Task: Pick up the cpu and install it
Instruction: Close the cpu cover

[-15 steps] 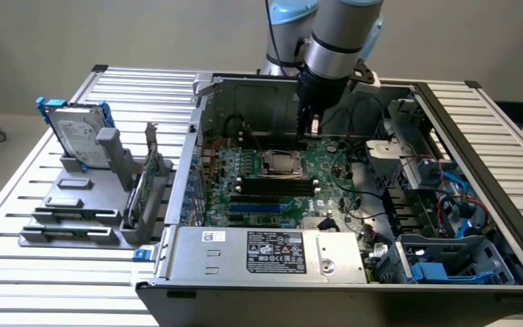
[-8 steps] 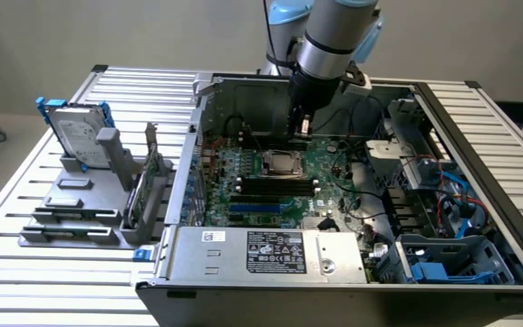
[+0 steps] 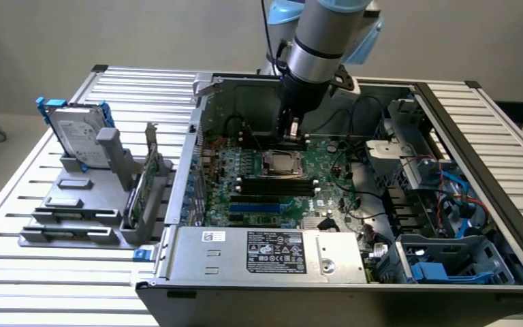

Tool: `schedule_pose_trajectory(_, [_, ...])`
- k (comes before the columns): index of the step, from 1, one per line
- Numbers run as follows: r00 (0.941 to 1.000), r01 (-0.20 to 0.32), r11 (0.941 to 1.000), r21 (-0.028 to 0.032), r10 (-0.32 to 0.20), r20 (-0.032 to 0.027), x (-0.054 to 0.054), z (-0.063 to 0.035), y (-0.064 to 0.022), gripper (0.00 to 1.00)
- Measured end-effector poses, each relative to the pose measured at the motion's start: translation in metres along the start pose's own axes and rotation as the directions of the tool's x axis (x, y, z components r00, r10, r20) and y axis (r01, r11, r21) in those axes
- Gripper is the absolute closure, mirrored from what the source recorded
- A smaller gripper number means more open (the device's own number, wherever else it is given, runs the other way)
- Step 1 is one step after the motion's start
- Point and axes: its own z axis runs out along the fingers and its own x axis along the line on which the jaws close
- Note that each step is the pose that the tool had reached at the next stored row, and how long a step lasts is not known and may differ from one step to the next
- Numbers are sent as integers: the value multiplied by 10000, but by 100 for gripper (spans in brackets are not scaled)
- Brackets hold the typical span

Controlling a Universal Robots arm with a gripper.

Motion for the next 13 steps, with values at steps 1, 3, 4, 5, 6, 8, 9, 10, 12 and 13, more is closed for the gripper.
schedule_pose_trajectory(1, [10000,-1,10000,14,1,1,-2,14,-13,89])
schedule_pose_trajectory(3, [10000,-4,10000,38,4,2,-8,45,-36,89])
schedule_pose_trajectory(4, [10000,-4,10000,49,4,2,-10,61,-48,89])
schedule_pose_trajectory(5, [10000,-6,10000,59,6,2,-13,76,-59,89])
schedule_pose_trajectory(6, [10000,-6,10000,71,6,4,-15,91,-70,89])
schedule_pose_trajectory(8, [10000,-7,10000,93,7,4,-18,122,-88,89])
schedule_pose_trajectory(9, [10000,-8,9999,100,8,3,-20,138,-96,89])
schedule_pose_trajectory(10, [10000,-9,9999,106,9,4,-21,154,-102,89])
schedule_pose_trajectory(12, [10000,-10,9999,116,10,5,-24,187,-112,89])
schedule_pose_trajectory(13, [10000,-10,9999,122,10,4,-26,203,-117,89])
